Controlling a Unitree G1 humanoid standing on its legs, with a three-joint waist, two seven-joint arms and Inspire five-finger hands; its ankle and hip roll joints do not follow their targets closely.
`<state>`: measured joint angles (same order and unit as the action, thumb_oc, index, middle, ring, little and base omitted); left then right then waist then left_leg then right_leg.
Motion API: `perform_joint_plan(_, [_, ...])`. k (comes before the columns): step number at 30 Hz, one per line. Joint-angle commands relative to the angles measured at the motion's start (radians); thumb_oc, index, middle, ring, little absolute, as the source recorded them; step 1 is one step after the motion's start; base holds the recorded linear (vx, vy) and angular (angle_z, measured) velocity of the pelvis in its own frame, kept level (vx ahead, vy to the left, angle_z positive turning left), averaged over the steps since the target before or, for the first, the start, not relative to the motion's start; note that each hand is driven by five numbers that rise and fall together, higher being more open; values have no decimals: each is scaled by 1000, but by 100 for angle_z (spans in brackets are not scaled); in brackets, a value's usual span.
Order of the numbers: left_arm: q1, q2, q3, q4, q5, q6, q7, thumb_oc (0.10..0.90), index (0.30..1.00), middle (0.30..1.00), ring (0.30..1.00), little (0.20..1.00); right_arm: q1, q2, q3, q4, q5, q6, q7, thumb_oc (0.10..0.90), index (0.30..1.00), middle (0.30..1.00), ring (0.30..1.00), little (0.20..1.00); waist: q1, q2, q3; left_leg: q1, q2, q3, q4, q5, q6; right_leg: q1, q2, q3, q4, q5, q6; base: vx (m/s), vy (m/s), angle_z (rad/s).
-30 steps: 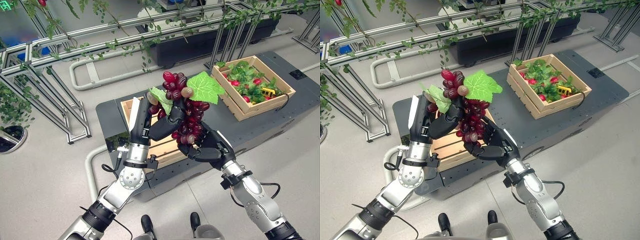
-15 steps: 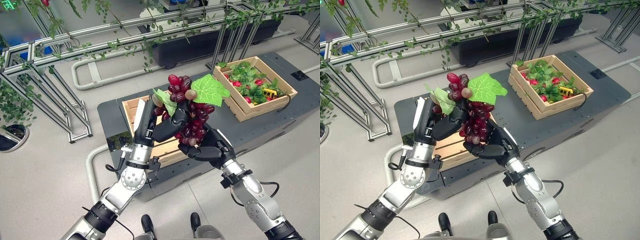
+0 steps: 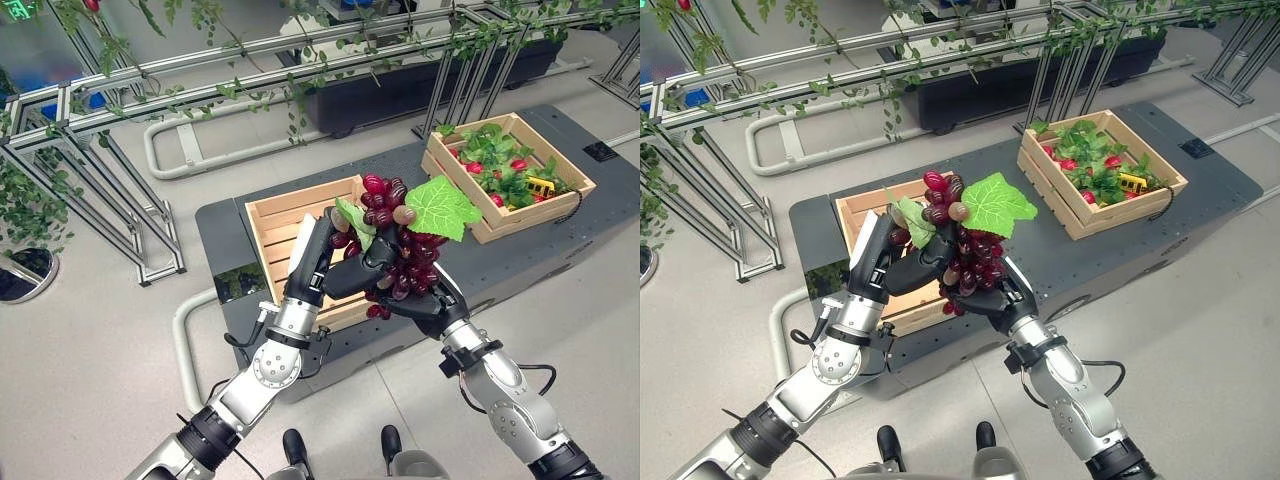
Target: Pick up the fruits from the basket on one side to the basket on the other side
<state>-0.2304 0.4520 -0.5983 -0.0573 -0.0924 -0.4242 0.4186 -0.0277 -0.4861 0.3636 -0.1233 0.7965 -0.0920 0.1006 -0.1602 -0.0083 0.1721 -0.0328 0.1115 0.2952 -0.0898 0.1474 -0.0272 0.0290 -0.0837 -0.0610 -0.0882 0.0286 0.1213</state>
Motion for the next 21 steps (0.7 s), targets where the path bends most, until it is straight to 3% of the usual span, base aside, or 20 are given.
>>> perform_joint_plan(1, [-69, -38, 1, 43, 9, -110, 11, 400, 300, 300, 300, 300, -106, 56, -28, -103, 63, -140, 21, 400, 300, 300, 300, 300, 12, -8, -107, 94, 48, -52, 3, -129, -25, -73, 28, 23, 1, 42, -18, 5, -48, 0])
perform_joint_plan(6, [-66, -38, 7, 56, 19, -108, 37, 400, 300, 300, 300, 300, -102, 57, -40, -92, 80, -152, 16, 400, 300, 300, 300, 300, 12, -10, -106, 90, 44, -73, 3, -127, -23, -79, 44, 48, 1, 43, -24, 11, -34, -1])
perform_joint_plan(10, [-61, -41, 23, 69, 47, -104, 92, 400, 300, 300, 300, 300, -106, 52, -46, -81, 89, -149, 23, 400, 300, 300, 300, 300, 28, -10, -103, 85, 7, -151, 3, -131, -8, -84, 60, 94, 1, 47, -30, 13, 14, -35])
perform_joint_plan(11, [-52, -40, 38, 72, 64, -103, 124, 577, 566, 566, 566, 566, -110, 49, -44, -75, 95, -148, 28, 400, 300, 300, 300, 300, 43, -13, -97, 84, -28, -211, 3, -136, 6, -83, 67, 126, 1, 53, -32, 6, 84, -49])
perform_joint_plan(12, [-46, -39, 50, 71, 75, -99, 150, 800, 900, 900, 900, 900, -114, 50, -37, -71, 94, -152, 26, 400, 300, 300, 300, 300, 54, -15, -91, 82, -56, -255, 8, -141, 16, -81, 71, 149, 1, 58, -32, -6, 131, -89])
perform_joint_plan(13, [-34, -38, 68, 67, 94, -94, 191, 800, 900, 900, 900, 900, -120, 53, -26, -64, 94, -158, 31, 400, 300, 300, 300, 300, 71, -18, -82, 69, -99, -314, 32, -156, 30, -79, 75, 179, 1, 68, -33, -16, 89, -96])
perform_joint_plan(14, [-34, -38, 68, 67, 95, -94, 191, 800, 900, 900, 900, 900, -121, 53, -26, -63, 94, -158, 31, 400, 300, 300, 300, 300, 71, -18, -82, 69, -99, -313, 35, -158, 31, -78, 74, 179, 1, 67, -32, -51, 152, -116])
perform_joint_plan(15, [-11, -29, 111, 48, 111, -82, 228, 800, 900, 900, 900, 900, -130, 57, -9, -51, 94, -176, 26, 400, 300, 300, 300, 300, 97, -25, -67, 49, -159, -394, 73, -176, 50, -77, 77, 221, 1, 84, -29, -74, 158, -105])
perform_joint_plan(21, [17, 0, 239, 46, 203, -27, 301, 800, 900, 900, 900, 900, -125, 80, -39, -39, 79, -244, -55, 400, 300, 300, 300, 300, 115, -30, -49, 44, -205, -386, 92, -189, 74, -104, 54, 225, 2, 126, -5, -127, 198, -70])
